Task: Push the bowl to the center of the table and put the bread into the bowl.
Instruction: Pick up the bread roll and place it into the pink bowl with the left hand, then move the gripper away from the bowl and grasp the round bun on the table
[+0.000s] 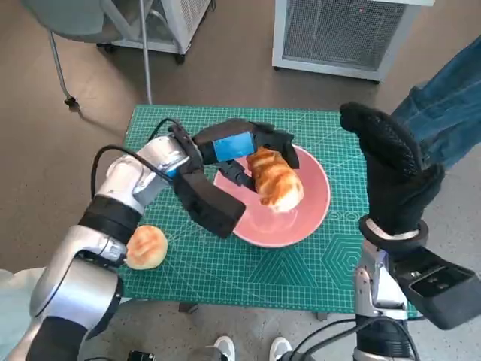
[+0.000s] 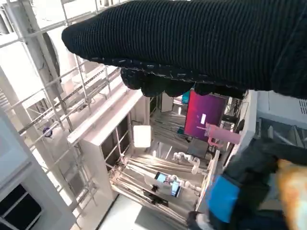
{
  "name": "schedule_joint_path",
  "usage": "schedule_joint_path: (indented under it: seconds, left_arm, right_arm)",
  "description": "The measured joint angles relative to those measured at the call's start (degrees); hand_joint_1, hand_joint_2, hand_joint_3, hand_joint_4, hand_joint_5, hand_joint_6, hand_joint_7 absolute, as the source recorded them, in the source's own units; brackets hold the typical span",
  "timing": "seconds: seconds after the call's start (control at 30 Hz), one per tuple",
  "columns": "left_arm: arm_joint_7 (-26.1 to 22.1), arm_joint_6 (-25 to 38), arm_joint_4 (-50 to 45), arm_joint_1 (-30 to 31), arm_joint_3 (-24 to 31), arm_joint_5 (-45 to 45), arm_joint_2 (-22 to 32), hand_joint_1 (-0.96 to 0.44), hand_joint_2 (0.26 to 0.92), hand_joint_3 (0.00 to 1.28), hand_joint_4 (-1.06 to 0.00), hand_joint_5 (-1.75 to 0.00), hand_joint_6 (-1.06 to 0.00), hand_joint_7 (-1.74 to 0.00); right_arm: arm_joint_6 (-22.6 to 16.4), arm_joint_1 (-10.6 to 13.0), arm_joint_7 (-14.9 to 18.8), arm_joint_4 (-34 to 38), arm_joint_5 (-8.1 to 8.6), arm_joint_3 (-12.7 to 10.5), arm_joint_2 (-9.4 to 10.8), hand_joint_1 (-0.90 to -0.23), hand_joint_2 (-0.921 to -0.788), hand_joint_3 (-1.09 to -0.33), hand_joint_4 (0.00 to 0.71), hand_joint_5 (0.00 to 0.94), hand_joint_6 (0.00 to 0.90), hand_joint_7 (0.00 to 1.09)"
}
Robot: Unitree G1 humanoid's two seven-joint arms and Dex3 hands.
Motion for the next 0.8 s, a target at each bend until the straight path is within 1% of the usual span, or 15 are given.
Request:
schedule_joint_path:
  seconds: [0.03, 0.07, 0.1, 0.2, 0.33, 0.4, 0.63, 0.8]
  left_arm:
    - [-1.0, 0.1, 0.1, 0.0, 0.0, -0.1, 0.0, -0.04, 0.846, 0.13, -0.29, -0.53, -0.33, -0.70]
    - [-2.3, 0.2, 0.1, 0.1, 0.0, -0.4, 0.0, -0.06, 0.838, 0.09, -0.25, -0.34, -0.30, -0.53]
    - [-3.5, 0.3, 0.1, 0.2, 0.0, -0.7, 0.0, -0.08, 0.826, 0.07, -0.19, -0.22, -0.26, -0.41]
    - [-7.5, 0.5, -0.4, 0.8, 0.2, -2.3, 0.3, -0.12, 0.803, 0.03, -0.11, -0.07, -0.21, -0.26]
    - [-13.2, 0.4, -2.5, 2.2, 1.3, -5.7, 1.6, -0.15, 0.793, 0.01, -0.05, -0.02, -0.16, -0.19]
    - [-16.4, 0.7, -4.8, 3.4, 2.8, -8.5, 2.5, -0.14, 0.789, 0.01, -0.02, -0.01, -0.14, -0.17]
    - [-26.7, 4.6, -16.3, 9.6, 10.2, -21.0, 7.0, -0.06, 0.784, 0.00, 0.00, 0.00, -0.13, -0.15]
    - [-31.5, 7.3, -25.7, 15.2, 16.2, -28.3, 12.3, -0.06, 0.783, 0.00, 0.00, 0.00, -0.14, -0.14]
  right_arm:
    - [0.0, 0.0, 0.0, 0.0, 0.00, 0.0, 0.0, -0.606, -0.921, -0.754, 0.268, 0.019, -0.001, 0.75]
    - [0.0, 0.0, 0.0, 0.0, 0.01, 0.0, 0.0, -0.606, -0.921, -0.753, 0.268, 0.019, -0.001, 0.75]
    - [0.0, 0.0, 0.0, 0.0, 0.01, -0.1, 0.0, -0.606, -0.921, -0.753, 0.269, 0.020, -0.001, 0.75]
    - [0.0, 0.0, 0.0, 0.0, 0.01, 0.0, 0.0, -0.608, -0.921, -0.752, 0.271, 0.021, -0.001, 0.75]
    - [0.2, 0.0, -0.2, -0.2, 0.00, 0.0, 0.1, -0.608, -0.921, -0.750, 0.272, 0.021, -0.001, 0.75]
    - [0.3, 0.0, -0.3, -0.3, -0.01, 0.0, 0.2, -0.609, -0.921, -0.749, 0.272, 0.021, -0.001, 0.75]
    - [0.8, 0.0, -0.9, -0.9, -0.14, 0.4, 0.8, -0.609, -0.921, -0.747, 0.273, 0.021, -0.001, 0.75]
    - [0.9, 0.0, -1.1, -1.0, -0.36, 0.7, 1.3, -0.609, -0.921, -0.749, 0.272, 0.021, -0.001, 0.75]
